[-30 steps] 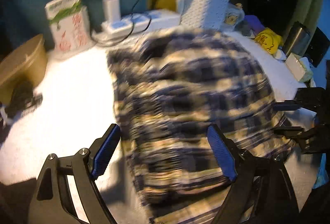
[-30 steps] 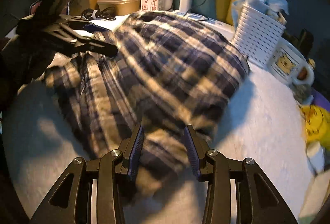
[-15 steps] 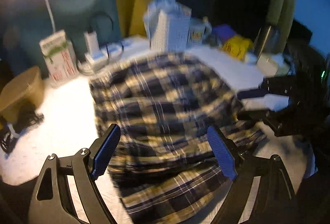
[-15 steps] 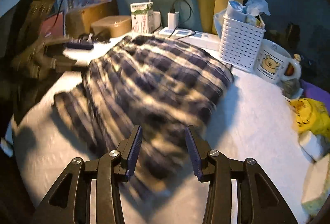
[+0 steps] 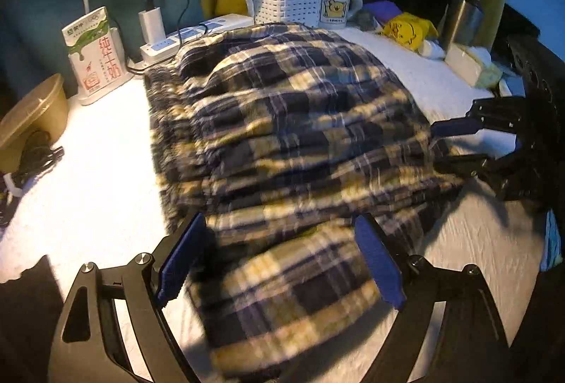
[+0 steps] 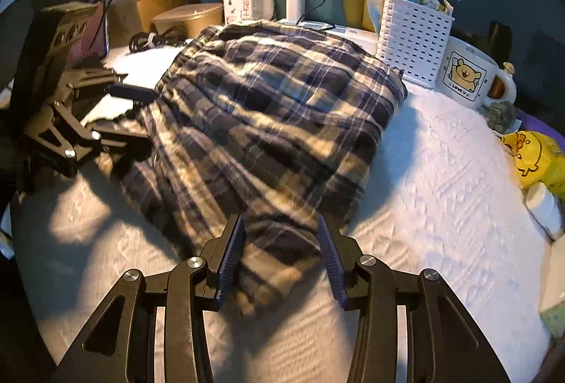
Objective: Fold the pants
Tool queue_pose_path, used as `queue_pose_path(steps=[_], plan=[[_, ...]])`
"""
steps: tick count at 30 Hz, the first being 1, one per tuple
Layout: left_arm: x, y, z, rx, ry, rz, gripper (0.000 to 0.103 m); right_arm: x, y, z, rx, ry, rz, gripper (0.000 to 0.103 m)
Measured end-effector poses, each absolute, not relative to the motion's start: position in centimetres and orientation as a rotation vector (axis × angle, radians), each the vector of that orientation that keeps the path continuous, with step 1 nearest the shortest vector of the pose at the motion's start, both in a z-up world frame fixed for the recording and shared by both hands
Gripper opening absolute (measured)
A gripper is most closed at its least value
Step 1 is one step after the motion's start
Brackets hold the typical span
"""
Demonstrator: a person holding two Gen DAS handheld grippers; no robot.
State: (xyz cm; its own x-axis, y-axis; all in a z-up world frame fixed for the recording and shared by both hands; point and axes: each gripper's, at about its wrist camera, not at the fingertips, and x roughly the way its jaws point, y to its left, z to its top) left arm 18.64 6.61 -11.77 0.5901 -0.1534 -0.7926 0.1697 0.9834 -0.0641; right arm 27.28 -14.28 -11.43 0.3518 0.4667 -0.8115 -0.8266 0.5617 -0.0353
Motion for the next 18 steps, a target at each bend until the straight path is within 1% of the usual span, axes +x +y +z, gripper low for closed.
queue_pose_path(steps=[3,6,11,15,16,18], plan=[[17.8,8.3,-11.2,0.011,0.946,-0.126,0.086,27.4,-15.4,-11.5,-0.492,0.895,0.886,0.046],[17.6,10.5,-10.4,-0.011,0.924,-0.084,0.086,28.9,-16.8,-10.3,-0.421,0.925,0.852,0.046],[20.8,12.2,-8.7,0.015,0.865,-0.035,0.086,32.8,-16.5,-7.3,-0.312,0.817,0.815,0.046],[24.6,13.4,-8.5,-0.042,0.828,-0.034,0.086,37.3,-15.1,-7.5,-0.211,0.856,0.812,0.045],[25.1,13.5,-8.6,-0.059,0.828,-0.035,0.086,38.7,-14.5,-8.0,-0.198,0.882,0.810,0.040],[26.4,13.7,-9.1,-0.094,0.837,-0.032,0.086,40.0,-13.8,-8.8,-0.189,0.919,0.824,0.035]])
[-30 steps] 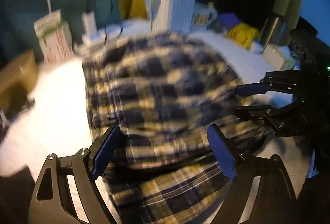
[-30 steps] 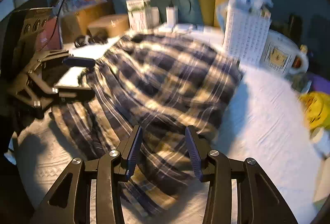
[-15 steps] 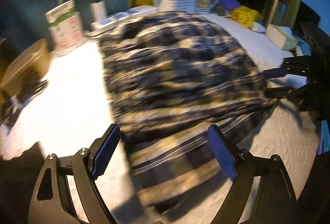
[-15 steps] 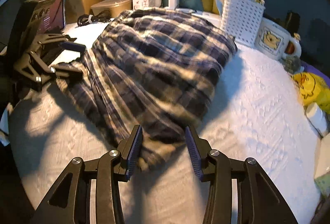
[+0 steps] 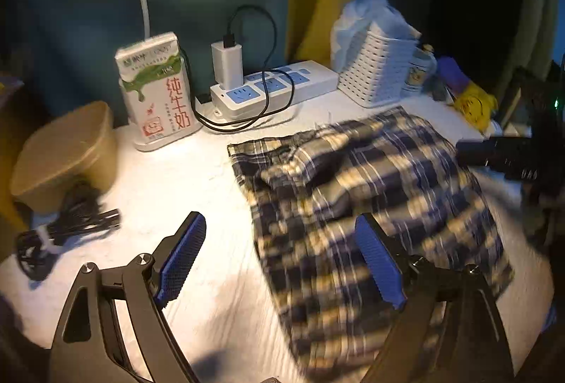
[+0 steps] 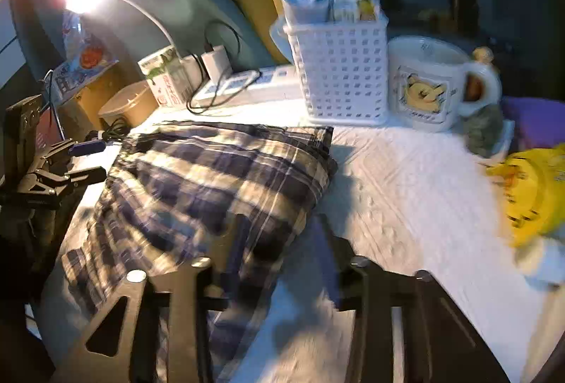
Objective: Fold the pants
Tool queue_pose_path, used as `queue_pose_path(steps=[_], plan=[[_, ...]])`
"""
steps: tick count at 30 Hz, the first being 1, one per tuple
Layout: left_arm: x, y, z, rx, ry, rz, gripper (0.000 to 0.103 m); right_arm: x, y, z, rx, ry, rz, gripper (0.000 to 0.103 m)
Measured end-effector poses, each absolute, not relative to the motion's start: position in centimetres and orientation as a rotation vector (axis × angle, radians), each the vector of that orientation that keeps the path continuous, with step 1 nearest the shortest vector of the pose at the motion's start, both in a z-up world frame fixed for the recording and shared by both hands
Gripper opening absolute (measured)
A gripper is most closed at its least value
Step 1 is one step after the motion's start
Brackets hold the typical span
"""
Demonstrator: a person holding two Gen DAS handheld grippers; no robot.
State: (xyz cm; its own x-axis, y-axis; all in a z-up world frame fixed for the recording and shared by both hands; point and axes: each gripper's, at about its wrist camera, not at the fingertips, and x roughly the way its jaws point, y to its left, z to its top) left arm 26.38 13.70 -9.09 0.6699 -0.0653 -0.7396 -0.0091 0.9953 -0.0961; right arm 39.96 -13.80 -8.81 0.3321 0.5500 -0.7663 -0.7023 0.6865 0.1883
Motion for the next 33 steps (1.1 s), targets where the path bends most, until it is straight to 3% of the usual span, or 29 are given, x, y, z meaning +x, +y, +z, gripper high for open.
queue_pose_path(steps=[3,4,23,33], plan=[[27.3,13.6,-9.9,-0.123,0.847,-0.050,0.086,41.5,-12.7,-10.3,-0.176,0.980,0.864,0.013],[27.6,13.5,-10.2,-0.125,0.853,-0.054,0.086,41.8,-12.4,-10.6,-0.179,0.988,0.873,0.011],[28.7,13.2,-12.1,-0.137,0.922,-0.056,0.086,47.8,-9.1,-11.2,-0.208,0.943,0.874,0.005],[28.1,13.3,-10.2,-0.113,0.874,-0.044,0.086,42.2,-9.6,-9.9,-0.326,0.946,0.876,0.006]])
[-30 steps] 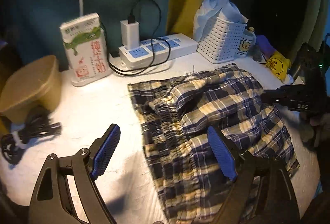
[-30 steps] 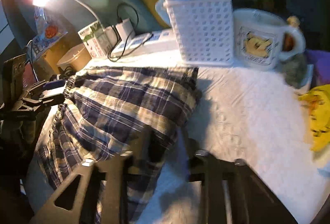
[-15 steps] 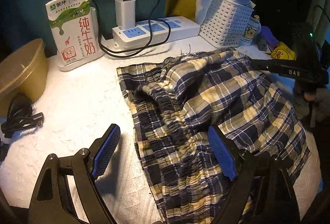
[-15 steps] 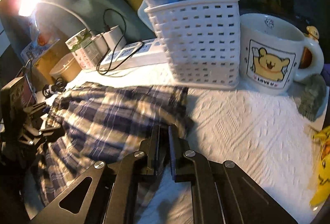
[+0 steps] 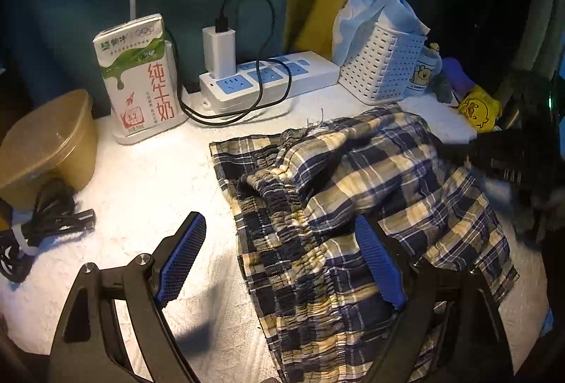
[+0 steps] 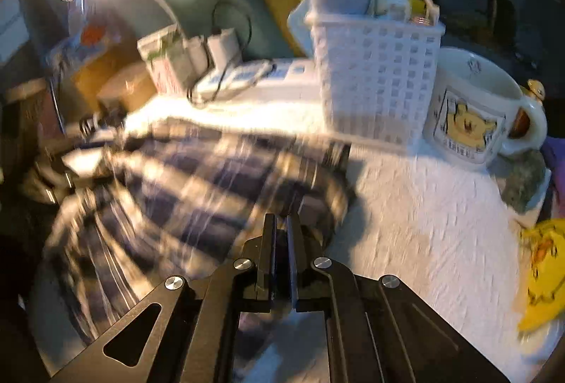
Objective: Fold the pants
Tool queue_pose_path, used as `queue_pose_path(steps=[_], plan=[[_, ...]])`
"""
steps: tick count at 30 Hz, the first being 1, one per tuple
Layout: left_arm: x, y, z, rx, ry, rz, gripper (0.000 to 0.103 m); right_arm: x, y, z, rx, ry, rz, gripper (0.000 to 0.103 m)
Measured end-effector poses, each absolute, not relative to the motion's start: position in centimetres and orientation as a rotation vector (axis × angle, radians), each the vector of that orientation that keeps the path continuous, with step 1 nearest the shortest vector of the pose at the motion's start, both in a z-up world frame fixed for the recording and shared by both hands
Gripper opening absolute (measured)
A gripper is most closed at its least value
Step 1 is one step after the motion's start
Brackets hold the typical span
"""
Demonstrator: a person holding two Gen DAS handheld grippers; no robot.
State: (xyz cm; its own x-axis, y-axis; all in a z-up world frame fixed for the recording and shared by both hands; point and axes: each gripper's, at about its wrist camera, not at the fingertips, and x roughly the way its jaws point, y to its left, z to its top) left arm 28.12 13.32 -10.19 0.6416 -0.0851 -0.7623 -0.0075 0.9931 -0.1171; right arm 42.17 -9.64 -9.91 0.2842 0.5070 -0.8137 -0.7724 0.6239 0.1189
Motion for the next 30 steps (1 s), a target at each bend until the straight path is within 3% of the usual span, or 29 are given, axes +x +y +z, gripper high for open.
queue_pose_path(steps=[6,8,10,12,16,22,26,30], plan=[[28.6,15.6,-12.3,-0.198,0.947,0.006,0.093,39.1,-11.8,-11.1,-0.380,0.942,0.835,0.008],[28.5,15.8,-11.6,-0.182,0.932,0.012,0.093,38.8,-12.7,-11.0,-0.401,0.958,0.818,0.020],[28.1,16.0,-10.4,-0.183,0.901,0.006,0.093,39.0,-13.6,-10.6,-0.421,0.959,0.781,0.057],[27.8,16.3,-8.9,-0.193,0.855,-0.011,0.093,39.5,-14.4,-9.8,-0.407,0.945,0.763,0.076],[28.9,16.6,-7.7,-0.168,0.822,-0.018,0.093,41.3,-14.4,-7.9,-0.321,0.886,0.770,0.076],[32.2,17.0,-12.1,-0.149,0.933,0.023,0.093,44.7,-11.2,-9.3,-0.267,0.908,0.798,0.076],[32.8,18.0,-13.8,-0.143,0.925,0.046,0.102,46.1,-9.3,-11.9,-0.319,0.937,0.761,0.076],[33.4,17.7,-13.6,-0.088,0.932,0.067,0.103,47.0,-9.1,-11.9,-0.312,0.936,0.745,0.077]])
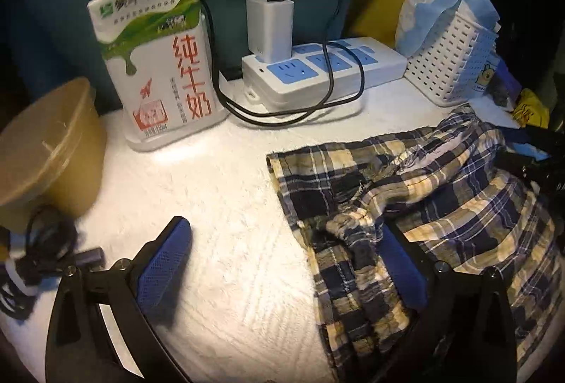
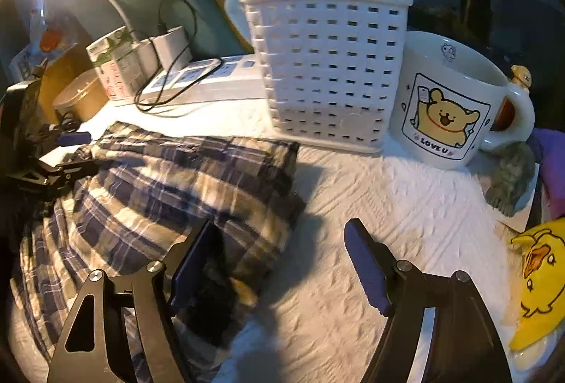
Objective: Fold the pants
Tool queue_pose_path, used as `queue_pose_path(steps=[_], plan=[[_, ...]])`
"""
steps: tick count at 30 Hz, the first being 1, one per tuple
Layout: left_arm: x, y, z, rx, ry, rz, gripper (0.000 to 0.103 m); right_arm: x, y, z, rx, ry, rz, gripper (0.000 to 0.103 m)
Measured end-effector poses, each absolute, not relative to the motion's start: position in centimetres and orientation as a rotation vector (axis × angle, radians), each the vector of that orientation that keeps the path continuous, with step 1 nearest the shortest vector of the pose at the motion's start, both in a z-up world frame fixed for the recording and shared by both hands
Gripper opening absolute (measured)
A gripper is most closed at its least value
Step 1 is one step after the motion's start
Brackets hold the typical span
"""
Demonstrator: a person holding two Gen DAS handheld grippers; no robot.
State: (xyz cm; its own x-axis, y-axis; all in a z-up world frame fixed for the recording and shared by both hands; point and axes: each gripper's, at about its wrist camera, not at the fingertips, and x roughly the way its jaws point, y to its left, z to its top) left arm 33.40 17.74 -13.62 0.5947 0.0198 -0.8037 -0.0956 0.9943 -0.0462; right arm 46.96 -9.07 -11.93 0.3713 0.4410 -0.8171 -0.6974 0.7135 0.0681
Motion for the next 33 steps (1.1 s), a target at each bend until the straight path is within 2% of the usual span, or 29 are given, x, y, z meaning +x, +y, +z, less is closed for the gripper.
queue_pose_path(steps=[7,16,25,26,29,30,33], plan=[[33.2,16.4,-10.7,-0.103,0.872,-0.004,0.102,46.0,-10.1,-9.7,-0.260,0.888,0.738,0.077],[35.5,16.3,-14.1,-0.133,0.965,-0.025,0.102,45.8,-9.4,-9.5,-0.256,0.892,0.737,0.077],[35.8,14.8,-14.8,-0.081,0.948,-0.021,0.101,46.5,-8.9,-11.5,-0.236,0.931,0.737,0.077],[35.8,14.7,-14.7,-0.078,0.939,-0.037,0.097,46.4,-8.9,-11.5,-0.239,0.934,0.739,0.077],[35.2,14.1,-13.9,-0.060,0.913,-0.090,0.074,46.4,-8.7,-11.6,-0.243,0.939,0.750,0.077],[35.2,13.7,-13.9,-0.058,0.908,-0.106,0.064,46.4,-8.6,-11.6,-0.245,0.940,0.756,0.073],[35.2,12.8,-13.6,-0.052,0.902,-0.139,0.045,46.1,-7.9,-11.6,-0.255,0.941,0.785,0.059]])
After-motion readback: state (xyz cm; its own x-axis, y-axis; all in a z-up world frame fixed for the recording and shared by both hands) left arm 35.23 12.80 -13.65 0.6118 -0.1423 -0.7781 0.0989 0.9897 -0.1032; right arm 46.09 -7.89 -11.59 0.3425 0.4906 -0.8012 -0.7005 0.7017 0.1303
